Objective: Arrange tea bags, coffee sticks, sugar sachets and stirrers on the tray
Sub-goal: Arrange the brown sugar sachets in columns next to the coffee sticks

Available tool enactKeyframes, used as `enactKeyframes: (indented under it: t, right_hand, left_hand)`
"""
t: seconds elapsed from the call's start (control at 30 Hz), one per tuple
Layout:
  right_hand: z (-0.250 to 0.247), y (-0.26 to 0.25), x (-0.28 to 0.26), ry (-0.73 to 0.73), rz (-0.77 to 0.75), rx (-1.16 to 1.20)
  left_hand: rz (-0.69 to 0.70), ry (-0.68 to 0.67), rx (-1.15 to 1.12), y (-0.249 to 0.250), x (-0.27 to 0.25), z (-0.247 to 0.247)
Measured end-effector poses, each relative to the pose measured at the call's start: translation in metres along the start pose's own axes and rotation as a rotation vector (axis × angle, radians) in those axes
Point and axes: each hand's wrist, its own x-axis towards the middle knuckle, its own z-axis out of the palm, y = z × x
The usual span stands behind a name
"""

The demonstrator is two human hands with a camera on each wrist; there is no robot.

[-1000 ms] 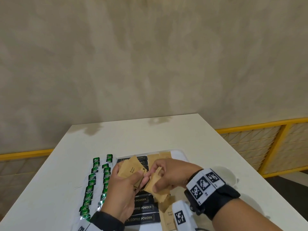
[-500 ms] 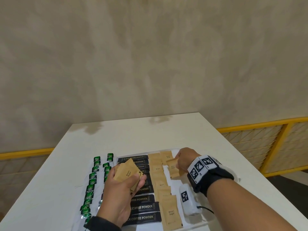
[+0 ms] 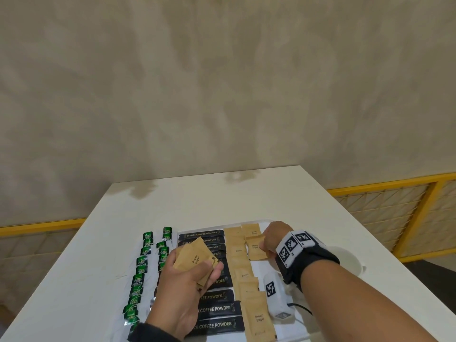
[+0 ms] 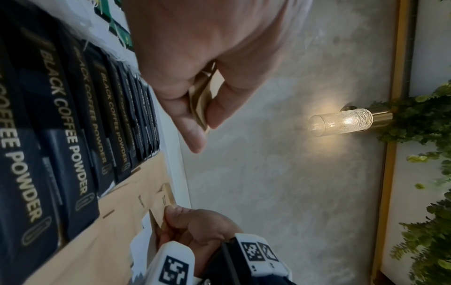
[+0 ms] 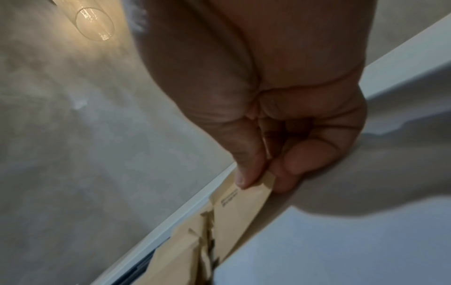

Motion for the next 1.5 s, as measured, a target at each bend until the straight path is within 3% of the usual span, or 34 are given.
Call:
enactKeyframes:
  t: [0.13,0.27,0.4,0.5,0.6,0.67,0.8,0.9,1.03,1.27,1.4,1.5]
  right_hand:
    - [0.0,0.001,0.001,-0.005,-0.038,0.027]
    - [-0.004,0.0,-0.011,0.096,-0.04,-0.085]
    - [-0.017,-0.01,-0.036,0.085,-0.074,0.042]
    - [-0.028,-0.019,-0.062,-0.049,-0.195,0.23]
    - [-0.033,-0.023,-0.088,-0.373,-0.218,0.529]
    - [-0.033,-0.024,-0.1,-0.483,-0.272,0.588]
    - [-0.024,-0.022,-0.11,-0.387,-0.386,0.591]
    - [-0.017,-0.015,-0.111,-0.337,-0.39,0.534]
    - [-0.013,0.0,-0.109,-0.376,-0.29,0.519]
    - [-0.018,0.016,-0.073,-0.054,0.043,0.167]
    - [-0.017,0.015,-0.062,-0.115,0.101,0.342]
    - [-0.014,0.007,-0.064,-0.188,0.236,0.361]
  left_hand:
    - [-0.046,-0.024,-0.023,-0.002,0.0,0.002]
    - [-0.114,-0.076,-0.106,0.002,-0.003,0.006]
    - [-0.17,-0.112,-0.187,0.003,-0.004,0.005]
    - [-0.136,-0.123,-0.094,-0.001,-0.003,0.005]
    - [-0.07,-0.089,0.022,-0.008,0.0,0.006]
    - [-0.02,-0.062,0.069,-0.011,0.001,0.006]
    - [0.08,-0.022,0.165,-0.014,0.001,0.006]
    - [0.113,-0.015,0.184,-0.016,-0.002,0.009]
    - [0.091,0.037,0.181,-0.019,-0.005,0.012]
    - [-0.027,0.028,0.117,-0.016,-0.002,0.009]
    - [-0.048,0.008,0.107,-0.015,-0.003,0.011]
    - [-0.064,0.008,0.103,-0.015,-0.001,0.01]
